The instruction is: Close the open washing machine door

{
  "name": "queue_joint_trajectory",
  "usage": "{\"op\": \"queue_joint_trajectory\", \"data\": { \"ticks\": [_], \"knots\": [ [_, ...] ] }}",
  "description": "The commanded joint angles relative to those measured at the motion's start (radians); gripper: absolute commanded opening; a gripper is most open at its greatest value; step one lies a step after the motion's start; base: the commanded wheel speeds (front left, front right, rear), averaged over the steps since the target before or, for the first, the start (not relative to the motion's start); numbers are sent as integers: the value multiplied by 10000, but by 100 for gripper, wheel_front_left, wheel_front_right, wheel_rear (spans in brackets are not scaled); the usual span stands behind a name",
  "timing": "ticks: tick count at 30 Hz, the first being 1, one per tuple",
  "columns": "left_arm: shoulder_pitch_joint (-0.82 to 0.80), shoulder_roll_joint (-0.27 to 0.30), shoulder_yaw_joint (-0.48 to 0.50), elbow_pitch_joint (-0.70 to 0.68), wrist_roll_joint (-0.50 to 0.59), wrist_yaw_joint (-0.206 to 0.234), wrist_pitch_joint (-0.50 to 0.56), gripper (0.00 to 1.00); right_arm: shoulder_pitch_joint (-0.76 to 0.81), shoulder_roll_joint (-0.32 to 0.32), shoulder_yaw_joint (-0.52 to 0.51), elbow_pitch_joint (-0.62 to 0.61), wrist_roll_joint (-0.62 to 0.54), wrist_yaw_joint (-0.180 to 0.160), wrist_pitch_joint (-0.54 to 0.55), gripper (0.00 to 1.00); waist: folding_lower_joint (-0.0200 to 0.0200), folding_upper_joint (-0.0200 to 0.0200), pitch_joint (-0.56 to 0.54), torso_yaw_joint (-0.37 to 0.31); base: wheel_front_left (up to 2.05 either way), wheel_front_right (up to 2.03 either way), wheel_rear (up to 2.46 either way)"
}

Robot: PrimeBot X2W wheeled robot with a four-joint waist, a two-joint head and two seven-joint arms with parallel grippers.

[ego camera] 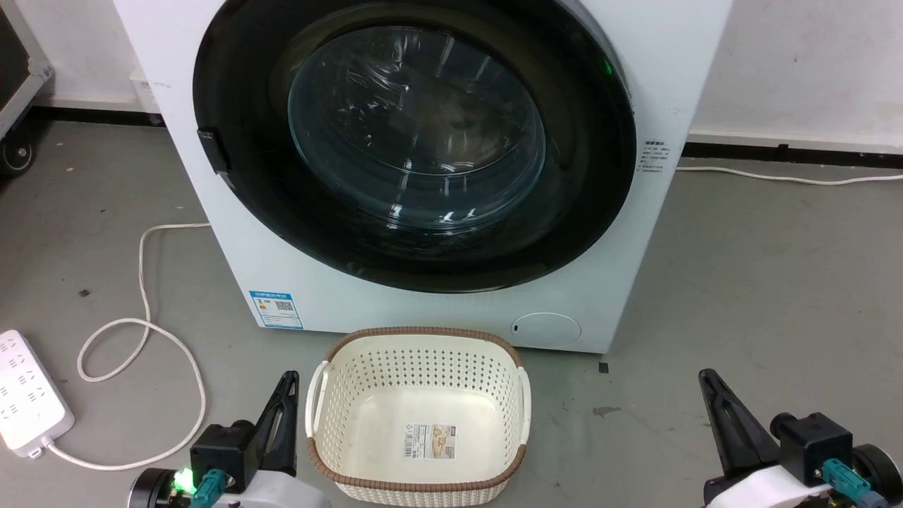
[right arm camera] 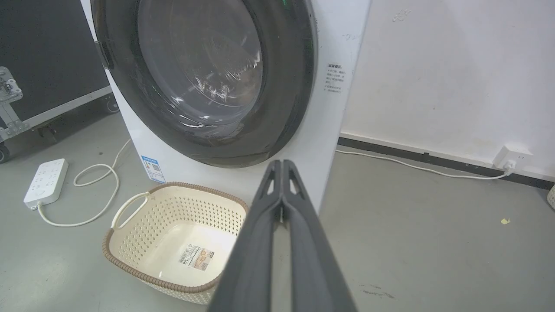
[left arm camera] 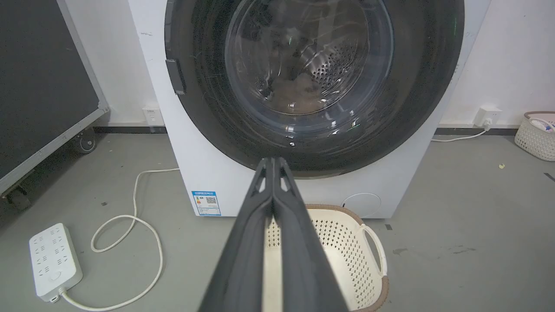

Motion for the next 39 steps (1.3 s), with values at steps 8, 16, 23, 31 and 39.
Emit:
{"op": "queue_joint_trajectory", "data": {
  "ticks": [8,16,23,31,39],
  "knots": [
    [-178,3,48,-127,120,137,209,0,-243,41,55,-155,-33,-6,192,0,0,0,15,-34,0,0,0],
    [-219,3,83,-196,183,206,372,0,-283,45,94,-217,-36,-7,356,0,0,0,30,-66,0,0,0],
    [-255,4,113,-257,238,267,516,0,-318,49,128,-271,-39,-7,500,0,0,0,43,-94,0,0,0],
    [-295,4,148,-326,301,336,679,0,-358,53,167,-333,-42,-8,664,0,0,0,57,-126,0,0,0],
    [-336,4,182,-396,364,405,843,0,-397,57,206,-395,-45,-8,829,0,0,0,72,-158,0,0,0]
  ]
}}
